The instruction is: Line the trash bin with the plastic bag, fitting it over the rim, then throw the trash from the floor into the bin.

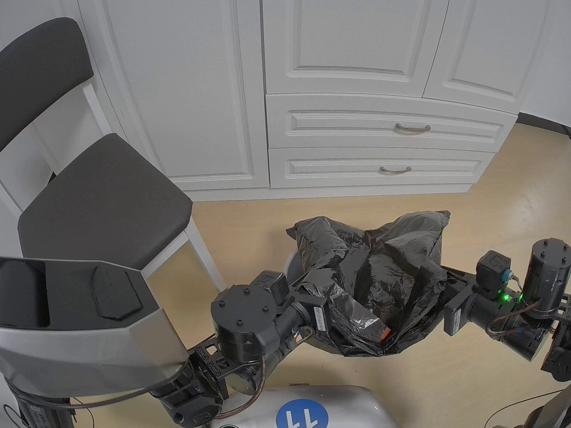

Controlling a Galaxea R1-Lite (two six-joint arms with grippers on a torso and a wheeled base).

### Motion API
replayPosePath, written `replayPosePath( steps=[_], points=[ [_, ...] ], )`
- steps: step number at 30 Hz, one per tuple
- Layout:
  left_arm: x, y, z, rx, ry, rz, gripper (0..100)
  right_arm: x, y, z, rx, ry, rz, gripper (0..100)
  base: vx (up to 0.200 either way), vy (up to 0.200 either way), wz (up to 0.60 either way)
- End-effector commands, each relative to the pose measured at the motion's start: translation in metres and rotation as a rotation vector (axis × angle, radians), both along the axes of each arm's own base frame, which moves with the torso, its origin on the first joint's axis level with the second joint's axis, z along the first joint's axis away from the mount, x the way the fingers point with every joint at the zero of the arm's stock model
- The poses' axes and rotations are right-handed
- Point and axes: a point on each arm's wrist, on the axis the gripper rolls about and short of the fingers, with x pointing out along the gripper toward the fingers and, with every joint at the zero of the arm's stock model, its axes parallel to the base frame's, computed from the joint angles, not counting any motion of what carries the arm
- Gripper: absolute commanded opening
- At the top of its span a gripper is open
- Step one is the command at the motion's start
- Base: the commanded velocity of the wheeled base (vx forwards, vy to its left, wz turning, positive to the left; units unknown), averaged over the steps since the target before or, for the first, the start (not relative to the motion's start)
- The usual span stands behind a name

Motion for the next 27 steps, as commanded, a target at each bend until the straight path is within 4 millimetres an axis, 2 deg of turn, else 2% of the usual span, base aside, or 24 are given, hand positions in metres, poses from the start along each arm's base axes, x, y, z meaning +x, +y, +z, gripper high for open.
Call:
replayPosePath(
  steps=[1, 9, 14, 20, 27],
  points=[
    [-0.002, -0.001, -0.01, 0.025, 0.02, -0.007, 0, 0.005, 0.011, -0.016, -0.041, 0.061, 0.046, 0, 0.0, 0.0, 0.0],
    [-0.008, -0.004, -0.017, 0.042, 0.032, -0.03, 0, 0.017, 0.046, -0.03, 0.081, 0.042, 0.105, 0, 0.0, 0.0, 0.0],
    [-0.013, -0.006, -0.015, 0.016, 0.013, -0.045, 0, 0.026, 0.056, -0.034, 0.174, -0.004, 0.114, 0, 0.0, 0.0, 0.0],
    [-0.016, -0.008, -0.013, -0.004, 0.005, -0.058, 0, 0.032, 0.07, -0.045, 0.231, 0.033, 0.139, 0, 0.0, 0.0, 0.0],
    [-0.018, -0.01, -0.013, -0.015, 0.01, -0.067, 0, 0.037, 0.082, -0.039, 0.328, 0.042, 0.151, 0, 0.0, 0.0, 0.0]
  ],
)
